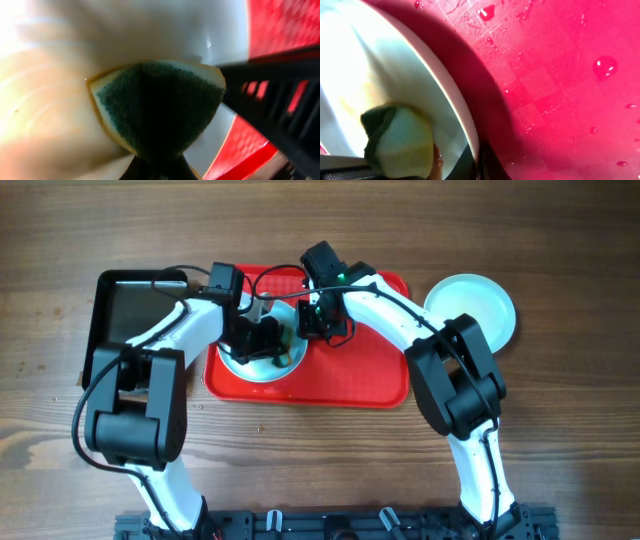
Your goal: Clean dirty plates on tray and stack at the side
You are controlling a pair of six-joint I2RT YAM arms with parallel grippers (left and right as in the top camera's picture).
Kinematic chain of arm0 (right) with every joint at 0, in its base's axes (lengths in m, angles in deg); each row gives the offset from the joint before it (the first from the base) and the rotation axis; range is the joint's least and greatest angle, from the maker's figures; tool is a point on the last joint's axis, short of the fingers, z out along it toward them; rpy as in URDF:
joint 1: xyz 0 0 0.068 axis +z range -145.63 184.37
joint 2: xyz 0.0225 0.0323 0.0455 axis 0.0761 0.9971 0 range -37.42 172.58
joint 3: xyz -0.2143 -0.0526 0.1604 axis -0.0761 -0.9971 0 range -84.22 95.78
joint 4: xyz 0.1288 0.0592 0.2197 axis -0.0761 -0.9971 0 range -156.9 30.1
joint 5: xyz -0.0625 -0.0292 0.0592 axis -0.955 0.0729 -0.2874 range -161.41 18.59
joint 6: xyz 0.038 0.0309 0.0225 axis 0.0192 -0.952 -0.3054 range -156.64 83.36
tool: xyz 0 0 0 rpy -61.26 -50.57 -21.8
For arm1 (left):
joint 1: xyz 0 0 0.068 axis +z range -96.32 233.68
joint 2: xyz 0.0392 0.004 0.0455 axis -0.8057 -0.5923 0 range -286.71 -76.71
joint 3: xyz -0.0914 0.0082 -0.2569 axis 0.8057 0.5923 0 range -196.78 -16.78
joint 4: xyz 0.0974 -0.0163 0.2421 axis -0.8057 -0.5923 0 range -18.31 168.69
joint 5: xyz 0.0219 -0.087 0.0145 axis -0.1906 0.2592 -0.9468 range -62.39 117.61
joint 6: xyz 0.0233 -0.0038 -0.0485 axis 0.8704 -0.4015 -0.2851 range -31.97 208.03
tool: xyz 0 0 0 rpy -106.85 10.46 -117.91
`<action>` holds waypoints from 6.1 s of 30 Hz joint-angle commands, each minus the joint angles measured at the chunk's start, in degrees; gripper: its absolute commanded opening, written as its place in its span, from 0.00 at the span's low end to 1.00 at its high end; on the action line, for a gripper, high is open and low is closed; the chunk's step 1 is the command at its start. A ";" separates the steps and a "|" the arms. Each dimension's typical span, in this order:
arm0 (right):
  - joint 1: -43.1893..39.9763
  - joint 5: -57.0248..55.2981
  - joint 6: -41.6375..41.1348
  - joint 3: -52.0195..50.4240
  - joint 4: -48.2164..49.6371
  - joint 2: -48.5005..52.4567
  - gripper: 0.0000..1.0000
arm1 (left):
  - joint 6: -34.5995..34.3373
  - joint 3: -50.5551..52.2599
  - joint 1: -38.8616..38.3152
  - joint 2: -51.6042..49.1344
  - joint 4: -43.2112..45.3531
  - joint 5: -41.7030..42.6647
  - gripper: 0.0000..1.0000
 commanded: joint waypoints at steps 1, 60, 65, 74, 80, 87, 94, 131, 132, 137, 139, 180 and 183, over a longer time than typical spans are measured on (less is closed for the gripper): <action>0.24 -0.90 -1.22 0.11 0.13 1.51 0.04 | -1.22 0.98 -0.79 -1.70 4.22 2.14 0.04; -0.42 -0.92 2.38 0.11 7.61 1.51 0.04 | -28.85 -5.42 -0.79 -1.70 -3.15 -30.97 0.04; -0.46 -0.79 10.38 0.11 15.13 1.51 0.29 | -31.04 -5.38 -0.79 -1.70 -5.90 -30.93 0.04; -0.35 -0.96 10.91 0.11 15.21 1.68 0.30 | -31.04 -5.38 -0.79 -1.68 -5.42 -30.95 0.04; -0.35 -0.92 9.55 0.11 13.40 3.23 0.20 | -31.04 -5.38 -0.79 -1.68 -5.38 -30.93 0.04; -0.48 -2.19 4.04 0.11 10.84 3.48 0.04 | -31.01 -5.38 -0.76 -1.68 -5.11 -30.99 0.04; -5.73 -5.44 -9.27 0.11 6.51 3.48 0.04 | -30.99 -5.38 -0.72 -1.68 -3.89 -33.14 0.04; -7.10 -5.25 -9.55 0.11 2.21 3.48 0.04 | -7.45 -5.38 -5.18 -5.35 13.66 -11.26 0.04; -7.10 -5.25 -9.53 0.11 2.21 3.48 0.04 | -7.45 -5.38 -5.18 -6.23 14.56 -11.23 0.04; -7.08 -5.22 -8.94 0.11 2.21 3.48 0.04 | -9.09 -5.40 -3.87 -6.95 18.86 -11.21 0.04; -7.08 -4.98 -8.92 0.11 2.21 3.48 0.04 | -12.87 -5.40 -3.34 -6.95 22.58 -11.15 0.04; -7.10 -3.96 -5.64 0.11 3.06 3.48 0.22 | -12.52 -8.76 11.78 6.38 1.55 1.86 0.04; -7.10 -4.09 -5.51 0.11 3.39 3.48 0.19 | -12.50 -8.76 11.78 9.94 -0.02 -0.66 0.04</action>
